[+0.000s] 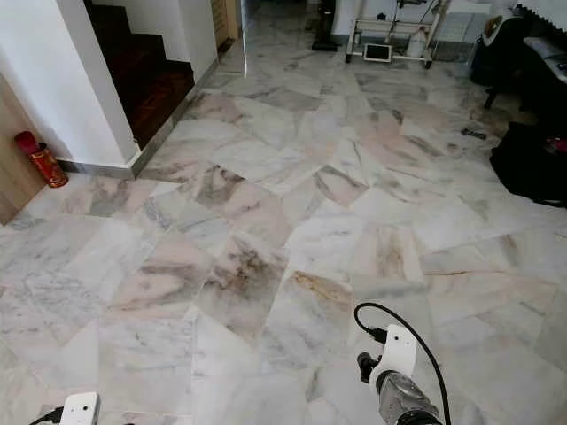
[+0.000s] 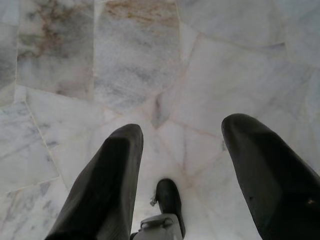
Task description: Move the pillow to the sofa from floor
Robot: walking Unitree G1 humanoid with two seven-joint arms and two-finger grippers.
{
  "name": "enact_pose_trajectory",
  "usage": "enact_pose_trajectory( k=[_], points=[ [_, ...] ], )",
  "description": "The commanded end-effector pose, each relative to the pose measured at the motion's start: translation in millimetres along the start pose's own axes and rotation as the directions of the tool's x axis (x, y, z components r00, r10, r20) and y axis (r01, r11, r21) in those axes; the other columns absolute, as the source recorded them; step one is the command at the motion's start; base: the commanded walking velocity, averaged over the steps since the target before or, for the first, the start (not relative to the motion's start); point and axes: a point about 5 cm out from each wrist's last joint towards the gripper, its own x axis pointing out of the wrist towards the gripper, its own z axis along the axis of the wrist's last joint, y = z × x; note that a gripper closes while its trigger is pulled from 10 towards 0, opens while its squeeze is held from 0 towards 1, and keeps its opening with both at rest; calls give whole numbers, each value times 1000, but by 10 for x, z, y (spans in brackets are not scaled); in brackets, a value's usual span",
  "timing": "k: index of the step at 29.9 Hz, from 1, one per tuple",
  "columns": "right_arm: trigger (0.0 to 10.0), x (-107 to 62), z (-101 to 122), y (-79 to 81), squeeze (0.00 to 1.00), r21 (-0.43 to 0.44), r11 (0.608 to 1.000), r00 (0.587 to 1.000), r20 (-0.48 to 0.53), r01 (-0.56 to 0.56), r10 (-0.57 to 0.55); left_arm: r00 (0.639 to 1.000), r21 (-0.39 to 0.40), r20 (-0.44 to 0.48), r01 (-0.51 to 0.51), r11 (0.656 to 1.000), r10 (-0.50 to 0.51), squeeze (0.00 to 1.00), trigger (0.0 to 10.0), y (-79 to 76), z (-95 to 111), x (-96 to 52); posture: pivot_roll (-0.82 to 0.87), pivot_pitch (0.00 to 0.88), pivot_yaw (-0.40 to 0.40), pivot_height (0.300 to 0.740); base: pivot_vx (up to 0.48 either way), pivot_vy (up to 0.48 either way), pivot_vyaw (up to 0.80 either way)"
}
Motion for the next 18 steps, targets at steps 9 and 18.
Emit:
enact_pose_trajectory(
  k=[9, 18],
  points=[
    [10000, -39, -92, -225, 0, -147, 989, 999, -41, 3, -9, 998, -86, -58, -24, 996, 19, 0, 10000, -163, -323, -65, 61, 0, -134, 740, 0, 0, 0],
    [10000, -36, -218, -131, 0, -198, 979, 997, -69, -42, 29, 996, -83, -35, -87, 993, 84, 0, 10000, 44, -381, -135, 149, 0, -126, 740, 0, 0, 0]
  ],
)
